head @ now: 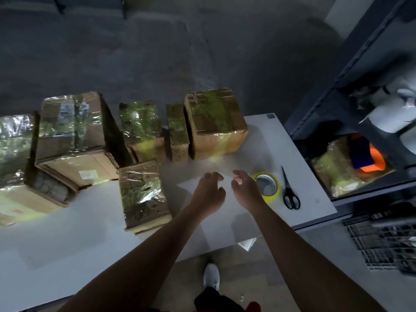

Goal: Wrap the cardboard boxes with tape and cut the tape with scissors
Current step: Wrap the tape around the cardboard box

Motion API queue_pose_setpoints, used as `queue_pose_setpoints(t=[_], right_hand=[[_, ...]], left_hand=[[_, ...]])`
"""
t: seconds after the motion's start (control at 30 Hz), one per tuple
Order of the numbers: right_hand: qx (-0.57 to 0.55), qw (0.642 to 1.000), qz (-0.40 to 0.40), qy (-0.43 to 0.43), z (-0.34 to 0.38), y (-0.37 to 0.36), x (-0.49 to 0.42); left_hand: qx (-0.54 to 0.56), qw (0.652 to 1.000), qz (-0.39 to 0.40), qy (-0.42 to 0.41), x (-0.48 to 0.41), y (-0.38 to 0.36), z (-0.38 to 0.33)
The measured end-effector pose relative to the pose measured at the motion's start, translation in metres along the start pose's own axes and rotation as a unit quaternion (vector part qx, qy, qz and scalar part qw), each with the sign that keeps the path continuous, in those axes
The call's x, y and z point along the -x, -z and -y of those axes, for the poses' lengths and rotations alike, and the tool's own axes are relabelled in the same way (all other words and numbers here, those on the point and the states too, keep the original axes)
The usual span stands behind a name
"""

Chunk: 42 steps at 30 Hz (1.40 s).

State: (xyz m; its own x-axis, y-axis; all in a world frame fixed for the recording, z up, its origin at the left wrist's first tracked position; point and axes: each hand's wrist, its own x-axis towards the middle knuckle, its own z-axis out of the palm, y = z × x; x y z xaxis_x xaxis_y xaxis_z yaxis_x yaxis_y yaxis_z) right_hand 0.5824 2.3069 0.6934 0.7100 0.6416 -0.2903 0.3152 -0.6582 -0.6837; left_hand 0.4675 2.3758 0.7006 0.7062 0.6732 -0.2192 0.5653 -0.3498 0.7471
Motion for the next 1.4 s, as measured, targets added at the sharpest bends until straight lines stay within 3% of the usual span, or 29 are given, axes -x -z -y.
queue_pose_setpoints(t=[0.17, 0.27, 0.37, 0.77, 1.03, 1.17, 1.4], right_hand=[[0.108, 0.993, 0.045, -0.009, -0.034, 0.02, -0.01], [0.107, 0.988, 0.072, -0.089, -0.053, 0.028, -0.018], [0.115, 0.982, 0.101, -0.114, -0.059, 0.03, -0.025], [0.107, 0.983, 0.148, -0.004, -0.045, 0.023, -0.029], [0.11, 0.994, -0.011, -0.014, -0.062, 0.041, -0.031], [0.125, 0.992, -0.001, -0.011, -0.078, 0.05, -0.031], [0.112, 0.993, -0.016, 0.022, -0.076, 0.05, -0.029]], left_hand=[[0.01, 0.998, 0.042, 0.035, -0.011, -0.028, -0.011], [0.012, 0.997, 0.052, 0.059, -0.016, -0.039, -0.013], [0.011, 0.995, 0.06, 0.083, -0.021, -0.044, -0.012], [0.0, 0.989, 0.062, 0.132, -0.039, -0.059, -0.009], [0.028, 0.98, 0.075, 0.183, -0.054, -0.081, -0.018], [0.039, 0.968, 0.094, 0.231, -0.059, -0.1, -0.025], [0.034, 0.971, -0.009, 0.237, -0.056, -0.094, -0.024]])
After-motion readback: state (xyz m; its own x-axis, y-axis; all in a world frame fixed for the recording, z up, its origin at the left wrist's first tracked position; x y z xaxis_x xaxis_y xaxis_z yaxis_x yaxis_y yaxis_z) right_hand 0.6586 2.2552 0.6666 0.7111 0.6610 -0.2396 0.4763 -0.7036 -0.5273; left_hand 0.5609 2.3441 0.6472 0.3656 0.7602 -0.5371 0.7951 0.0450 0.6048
